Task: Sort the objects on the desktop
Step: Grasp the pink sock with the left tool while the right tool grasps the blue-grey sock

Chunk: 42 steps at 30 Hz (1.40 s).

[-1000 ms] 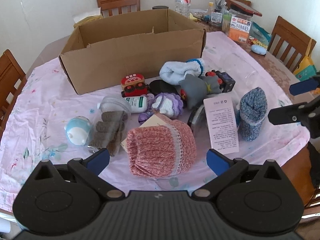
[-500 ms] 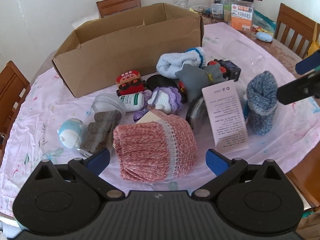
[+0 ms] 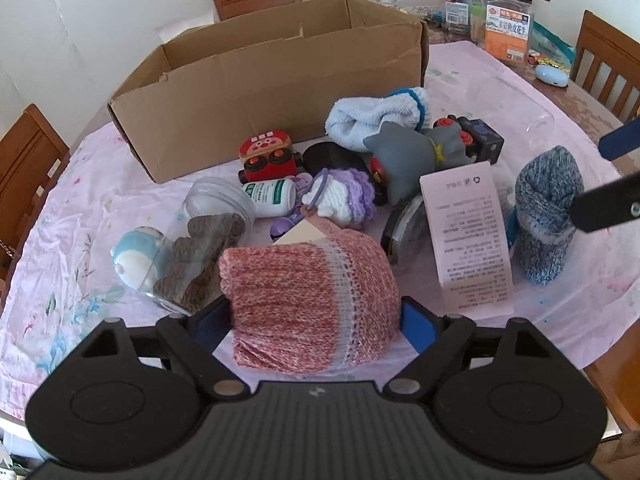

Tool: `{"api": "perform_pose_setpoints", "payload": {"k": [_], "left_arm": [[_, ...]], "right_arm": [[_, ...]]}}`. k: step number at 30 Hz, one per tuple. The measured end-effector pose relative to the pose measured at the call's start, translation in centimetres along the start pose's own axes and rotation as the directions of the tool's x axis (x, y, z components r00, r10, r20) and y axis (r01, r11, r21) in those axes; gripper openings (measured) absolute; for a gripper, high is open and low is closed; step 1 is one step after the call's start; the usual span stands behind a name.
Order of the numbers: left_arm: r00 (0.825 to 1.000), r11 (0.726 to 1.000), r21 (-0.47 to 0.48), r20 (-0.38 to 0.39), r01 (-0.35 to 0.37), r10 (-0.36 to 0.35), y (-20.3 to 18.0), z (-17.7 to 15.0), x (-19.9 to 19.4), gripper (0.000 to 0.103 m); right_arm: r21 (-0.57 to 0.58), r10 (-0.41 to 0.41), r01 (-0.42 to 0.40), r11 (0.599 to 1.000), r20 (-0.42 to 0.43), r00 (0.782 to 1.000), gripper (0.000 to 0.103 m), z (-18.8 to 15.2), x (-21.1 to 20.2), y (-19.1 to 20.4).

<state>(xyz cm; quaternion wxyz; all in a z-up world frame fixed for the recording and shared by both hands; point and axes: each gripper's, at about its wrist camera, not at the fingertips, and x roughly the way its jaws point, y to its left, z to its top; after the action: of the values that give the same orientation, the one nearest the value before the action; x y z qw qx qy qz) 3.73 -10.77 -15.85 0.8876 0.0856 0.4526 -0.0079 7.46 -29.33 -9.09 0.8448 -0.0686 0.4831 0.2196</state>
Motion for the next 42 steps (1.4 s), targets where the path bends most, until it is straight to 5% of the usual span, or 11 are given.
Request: {"api": "perform_pose_setpoints", "payload": {"k": [11, 21, 42], "left_arm": [[0.998, 0.998, 0.005, -0.026, 0.055, -0.055, 0.4, 0.8, -0.7, 0.076], [0.995, 0.995, 0.021, -0.040, 0.093, -0.092, 0.9, 1.4, -1.6, 0.075], [0.979, 0.965, 0.166, -0.010, 0.203, -0.204, 3.0, 4.6, -4.4, 0.075]], "right_arm": [[-0.139, 0.085, -0.085, 0.987, -0.010, 0.996, 0.097, -0.3, 1.9, 0.3], [-0.173, 0.133, -0.136, 0.976, -0.029, 0.991, 0.065, -0.1, 3.0, 0.2], [-0.133, 0.144, -0.140, 0.981, 0.026, 0.989, 0.063, 2.7, -0.4, -0.2]]}}
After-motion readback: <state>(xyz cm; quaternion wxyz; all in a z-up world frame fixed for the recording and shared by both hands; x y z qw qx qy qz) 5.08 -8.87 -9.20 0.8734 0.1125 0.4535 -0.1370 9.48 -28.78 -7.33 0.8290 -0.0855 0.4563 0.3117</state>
